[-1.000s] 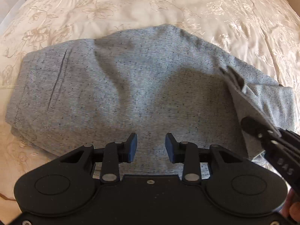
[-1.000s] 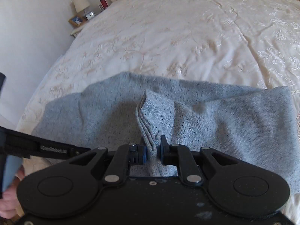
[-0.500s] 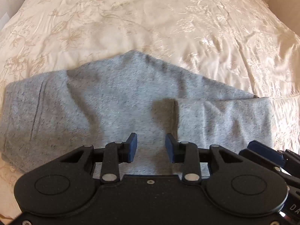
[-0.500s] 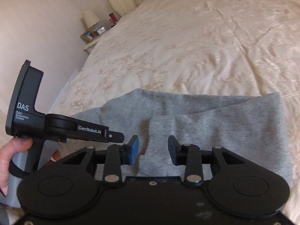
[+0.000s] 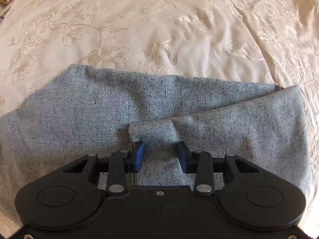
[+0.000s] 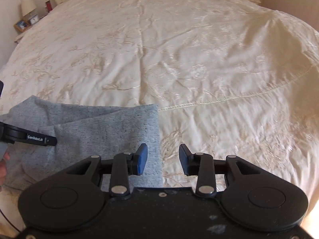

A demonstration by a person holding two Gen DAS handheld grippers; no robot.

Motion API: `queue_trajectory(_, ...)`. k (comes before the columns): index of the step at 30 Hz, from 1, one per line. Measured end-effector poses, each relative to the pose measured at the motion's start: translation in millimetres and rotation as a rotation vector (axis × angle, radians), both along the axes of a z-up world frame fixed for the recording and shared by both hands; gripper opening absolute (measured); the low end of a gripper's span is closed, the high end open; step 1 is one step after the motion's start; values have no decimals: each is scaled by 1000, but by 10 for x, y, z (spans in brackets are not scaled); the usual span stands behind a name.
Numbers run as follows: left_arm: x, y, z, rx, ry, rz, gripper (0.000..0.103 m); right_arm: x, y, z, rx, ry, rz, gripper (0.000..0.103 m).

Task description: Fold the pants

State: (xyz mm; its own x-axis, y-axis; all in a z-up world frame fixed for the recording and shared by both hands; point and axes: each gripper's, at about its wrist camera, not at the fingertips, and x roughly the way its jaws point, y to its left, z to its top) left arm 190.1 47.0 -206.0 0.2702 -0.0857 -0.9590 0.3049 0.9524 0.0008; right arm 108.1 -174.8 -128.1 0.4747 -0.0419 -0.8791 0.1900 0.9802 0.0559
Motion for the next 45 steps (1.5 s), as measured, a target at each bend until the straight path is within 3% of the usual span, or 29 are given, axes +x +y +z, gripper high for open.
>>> queue_trajectory(3,-173,88,198,-12,-40,26,47,131,-27,27,130,-57,75,36)
queue_trajectory(8,-495,187,251,-51,-9,78,46,585,12,-291,135,17,180,28)
queue_trajectory(10,-583,179,143,-24,24,102,46,776,-37,-506,110,83,177,5)
queue_trajectory(11,-617,169,67,0,41,109,47,845,-86,-611,103,121,164,1)
queue_trajectory(14,-691,166,-78,29,36,126,52,897,-208,-745,149,151,156,1)
queue_trajectory(22,-831,252,202,18,-31,213,51,200,-57,-260,227,88,286,5)
queue_trajectory(28,-920,250,-9,32,28,235,51,-163,120,-591,167,205,315,5)
queue_trajectory(33,-825,354,30,-7,38,251,53,-150,132,-567,158,196,258,8)
queue_trajectory(39,-855,859,256,-58,0,267,52,-85,336,-185,173,98,201,10)
queue_trajectory(45,-972,1679,335,-14,-7,339,52,52,1068,-127,276,107,191,13)
